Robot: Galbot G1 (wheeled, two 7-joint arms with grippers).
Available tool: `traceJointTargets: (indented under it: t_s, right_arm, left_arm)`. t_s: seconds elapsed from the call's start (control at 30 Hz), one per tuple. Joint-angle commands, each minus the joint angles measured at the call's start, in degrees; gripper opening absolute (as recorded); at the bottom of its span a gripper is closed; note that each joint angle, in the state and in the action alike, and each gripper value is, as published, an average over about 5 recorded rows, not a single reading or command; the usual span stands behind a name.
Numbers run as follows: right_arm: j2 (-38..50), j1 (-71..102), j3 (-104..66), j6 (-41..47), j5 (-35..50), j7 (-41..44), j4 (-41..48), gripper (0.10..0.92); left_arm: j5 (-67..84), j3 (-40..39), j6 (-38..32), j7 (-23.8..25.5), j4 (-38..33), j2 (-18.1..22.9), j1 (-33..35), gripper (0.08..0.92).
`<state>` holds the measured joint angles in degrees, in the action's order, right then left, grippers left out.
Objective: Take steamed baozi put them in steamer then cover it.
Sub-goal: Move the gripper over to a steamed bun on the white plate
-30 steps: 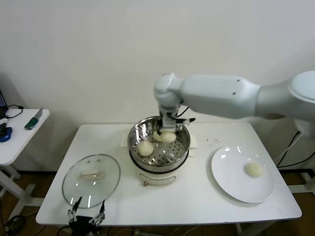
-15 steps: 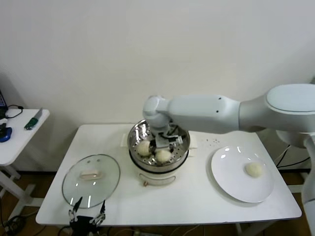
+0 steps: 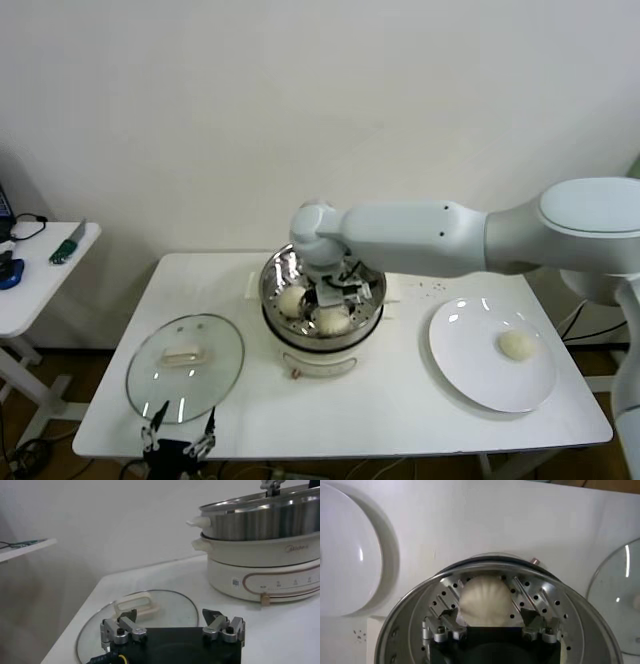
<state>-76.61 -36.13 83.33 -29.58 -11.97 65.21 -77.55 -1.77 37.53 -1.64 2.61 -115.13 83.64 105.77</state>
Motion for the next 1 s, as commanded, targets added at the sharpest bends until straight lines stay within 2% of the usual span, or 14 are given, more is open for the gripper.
traceJointTargets:
  t_s: [0.03,0.23,0.33,0.47,0.63,0.8,1.0]
  right_arm:
    - [3.0,-4.2,-1.4,-0.4,1.7,0.0,-0.2,0.823]
    - [10.4,-10.0,1.4,4.8,7.8,-0.9,0.5,0.823]
    - [14.9,-13.2,6.6,13.1,15.1,-4.4,0.4,0.823]
    - [21.3,-16.8,13.2,28.5,27.0,-7.8,-0.3,0.823]
    - [29.2,-18.0,17.0,37.5,35.7,-6.4,-1.7,0.823]
    - [38.6,-14.5,16.8,42.4,36.2,-6.7,-3.7,0.823]
    - [47.5,-4.2,9.6,43.1,27.2,-5.8,-2.0,0.823]
  left_arm:
    - [0.0,0.0,-0.1,0.0,-0.1,0.0,0.0,0.823]
    - [-0.1,-0.4,-0.2,0.0,-0.2,-0.1,0.0,0.823]
    - [-0.1,-0.5,0.0,0.0,-0.4,-0.2,-0.2,0.823]
    - [-0.1,-0.8,0.3,0.1,-0.7,-0.4,-0.8,0.823]
    - [-1.0,-1.6,1.0,0.2,-0.9,-0.7,-2.0,0.823]
    - [-2.0,-1.8,1.5,0.2,-1.5,-1.4,-3.4,0.823]
    - [-2.1,-2.3,1.1,0.0,-2.0,-1.4,-2.9,0.823]
